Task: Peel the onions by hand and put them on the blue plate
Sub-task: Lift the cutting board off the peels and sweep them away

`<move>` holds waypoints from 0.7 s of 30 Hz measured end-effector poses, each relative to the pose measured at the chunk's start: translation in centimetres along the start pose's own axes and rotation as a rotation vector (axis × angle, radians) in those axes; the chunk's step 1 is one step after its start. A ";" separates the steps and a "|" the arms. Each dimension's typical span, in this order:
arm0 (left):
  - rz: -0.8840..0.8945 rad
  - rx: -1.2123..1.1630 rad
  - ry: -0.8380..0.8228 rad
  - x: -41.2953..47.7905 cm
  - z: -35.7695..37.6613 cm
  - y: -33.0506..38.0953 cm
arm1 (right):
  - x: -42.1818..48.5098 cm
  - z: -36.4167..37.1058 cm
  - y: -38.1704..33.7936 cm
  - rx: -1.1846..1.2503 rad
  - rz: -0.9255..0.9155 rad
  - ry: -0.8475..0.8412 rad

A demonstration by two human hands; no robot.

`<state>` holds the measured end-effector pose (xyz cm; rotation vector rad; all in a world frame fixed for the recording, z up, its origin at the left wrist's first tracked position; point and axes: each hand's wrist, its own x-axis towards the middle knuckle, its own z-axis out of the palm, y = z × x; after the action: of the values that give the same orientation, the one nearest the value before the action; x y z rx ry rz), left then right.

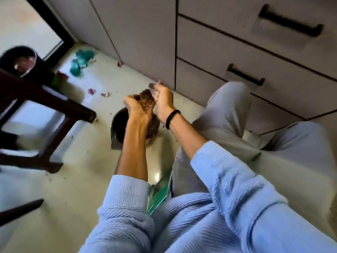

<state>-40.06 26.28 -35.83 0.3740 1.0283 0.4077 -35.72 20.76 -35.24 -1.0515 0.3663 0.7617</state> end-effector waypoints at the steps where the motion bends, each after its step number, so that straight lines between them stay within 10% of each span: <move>1: -0.007 -0.003 0.055 0.8 -1.8 0.4 | 0.2 0.7 1.9 -0.022 0.071 0.009; 8: -0.142 0.170 0.207 5.2 -9.3 2.2 | 1.7 2.1 8.1 -0.080 0.439 0.040; 21: 0.054 0.823 0.426 8.4 -12.2 0.9 | 6.2 -1.0 14.1 -0.361 0.466 0.171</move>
<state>-47.11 32.48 -47.33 1.0843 1.5890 0.0874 -41.40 26.21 -48.52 -1.3972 0.6509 1.1875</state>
